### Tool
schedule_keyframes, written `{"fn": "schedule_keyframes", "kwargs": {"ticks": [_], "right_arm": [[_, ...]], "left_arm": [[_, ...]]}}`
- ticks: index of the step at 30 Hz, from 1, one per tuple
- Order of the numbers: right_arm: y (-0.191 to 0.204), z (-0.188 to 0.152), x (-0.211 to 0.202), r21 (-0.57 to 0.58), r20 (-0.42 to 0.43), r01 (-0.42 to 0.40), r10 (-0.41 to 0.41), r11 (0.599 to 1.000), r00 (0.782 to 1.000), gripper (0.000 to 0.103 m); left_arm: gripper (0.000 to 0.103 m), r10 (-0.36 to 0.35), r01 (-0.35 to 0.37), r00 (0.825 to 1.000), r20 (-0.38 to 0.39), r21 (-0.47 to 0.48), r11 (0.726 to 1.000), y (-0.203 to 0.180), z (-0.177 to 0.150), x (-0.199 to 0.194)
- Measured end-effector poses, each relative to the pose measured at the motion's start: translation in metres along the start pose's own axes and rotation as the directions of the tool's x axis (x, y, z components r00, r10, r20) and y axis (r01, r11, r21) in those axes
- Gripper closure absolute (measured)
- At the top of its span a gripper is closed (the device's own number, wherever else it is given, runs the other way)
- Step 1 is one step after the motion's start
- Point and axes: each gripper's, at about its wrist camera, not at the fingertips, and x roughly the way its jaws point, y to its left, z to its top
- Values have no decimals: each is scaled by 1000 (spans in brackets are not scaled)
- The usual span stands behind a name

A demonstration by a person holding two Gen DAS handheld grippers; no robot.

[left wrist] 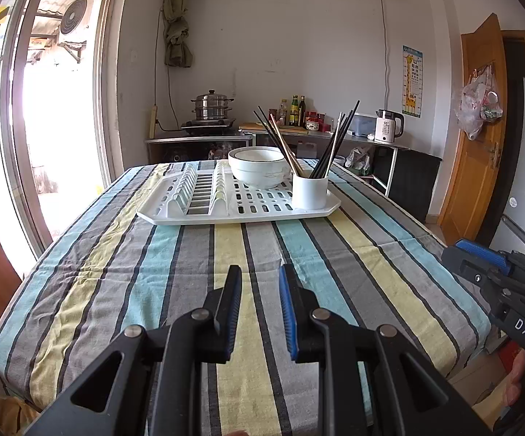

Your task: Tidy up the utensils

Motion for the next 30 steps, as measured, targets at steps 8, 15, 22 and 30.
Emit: {"fn": "schedule_keyframes", "kwargs": {"ticks": [8,15,22,30], "right_arm": [[0,0,0,-2,-1,1,-1,1000,1000,78],[0,0,0,-1,-2,0,0,1000,1000,78],[1,0,0,-2,-1,1,-1,1000,1000,78],[3,0,0,-7,-7,0,0,1000,1000,78]], "left_arm": [[81,-12,12,1000,-3,12,1000,-3,-1,1],[81,-1,1,1000,-2,13,1000,-4,-3,2],[81,9,-9,1000,1,11,1000,-3,-3,2],[81,-3,3,1000,-19,6,1000,-4,-7,6]]}}
